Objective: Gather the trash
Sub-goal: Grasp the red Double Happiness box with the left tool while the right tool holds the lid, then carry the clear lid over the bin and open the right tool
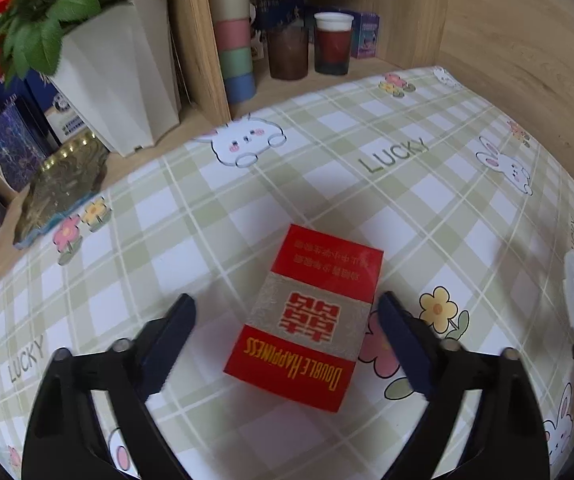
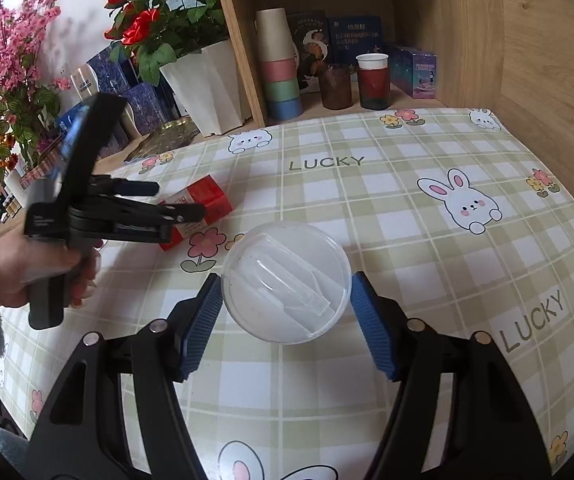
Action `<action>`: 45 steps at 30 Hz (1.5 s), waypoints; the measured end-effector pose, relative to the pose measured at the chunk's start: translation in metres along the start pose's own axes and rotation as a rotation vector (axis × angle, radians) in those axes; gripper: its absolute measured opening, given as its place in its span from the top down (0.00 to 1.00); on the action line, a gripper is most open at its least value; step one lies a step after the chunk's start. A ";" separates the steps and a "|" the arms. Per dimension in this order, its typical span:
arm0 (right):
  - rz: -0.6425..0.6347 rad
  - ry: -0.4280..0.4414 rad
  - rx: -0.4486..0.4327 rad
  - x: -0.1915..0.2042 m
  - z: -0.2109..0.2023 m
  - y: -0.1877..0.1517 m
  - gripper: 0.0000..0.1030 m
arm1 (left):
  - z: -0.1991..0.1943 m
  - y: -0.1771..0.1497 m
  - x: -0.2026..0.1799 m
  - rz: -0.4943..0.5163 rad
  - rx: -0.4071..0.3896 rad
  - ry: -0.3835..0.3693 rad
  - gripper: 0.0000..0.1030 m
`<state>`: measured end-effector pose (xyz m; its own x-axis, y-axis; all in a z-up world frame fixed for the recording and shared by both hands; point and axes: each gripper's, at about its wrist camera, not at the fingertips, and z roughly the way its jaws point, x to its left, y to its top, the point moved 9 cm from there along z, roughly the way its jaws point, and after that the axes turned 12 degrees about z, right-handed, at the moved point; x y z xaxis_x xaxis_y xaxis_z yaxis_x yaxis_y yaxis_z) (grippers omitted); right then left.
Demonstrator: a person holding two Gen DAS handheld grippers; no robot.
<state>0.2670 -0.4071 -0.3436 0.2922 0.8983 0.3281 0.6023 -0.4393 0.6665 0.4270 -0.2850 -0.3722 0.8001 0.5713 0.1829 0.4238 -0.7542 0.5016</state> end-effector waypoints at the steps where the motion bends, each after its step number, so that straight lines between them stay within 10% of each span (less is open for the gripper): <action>1: -0.003 -0.001 -0.004 0.001 -0.002 0.000 0.36 | 0.002 -0.003 -0.001 -0.004 0.018 -0.009 0.42; 12: -0.004 0.024 -0.014 0.019 -0.026 -0.004 0.36 | -0.052 -0.040 0.000 -0.067 -0.040 -0.026 0.44; 26: -0.054 0.068 -0.006 0.064 -0.091 -0.050 0.35 | -0.210 -0.117 -0.030 -0.118 -0.155 0.029 0.44; 45: -0.229 0.150 0.134 0.124 -0.152 -0.205 0.35 | -0.331 -0.278 -0.120 -0.340 -0.233 0.039 0.44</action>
<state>0.0665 -0.2062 -0.3378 0.0307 0.9590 0.2816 0.7354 -0.2125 0.6434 0.0725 -0.0364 -0.2535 0.6128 0.7902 0.0033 0.5503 -0.4297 0.7159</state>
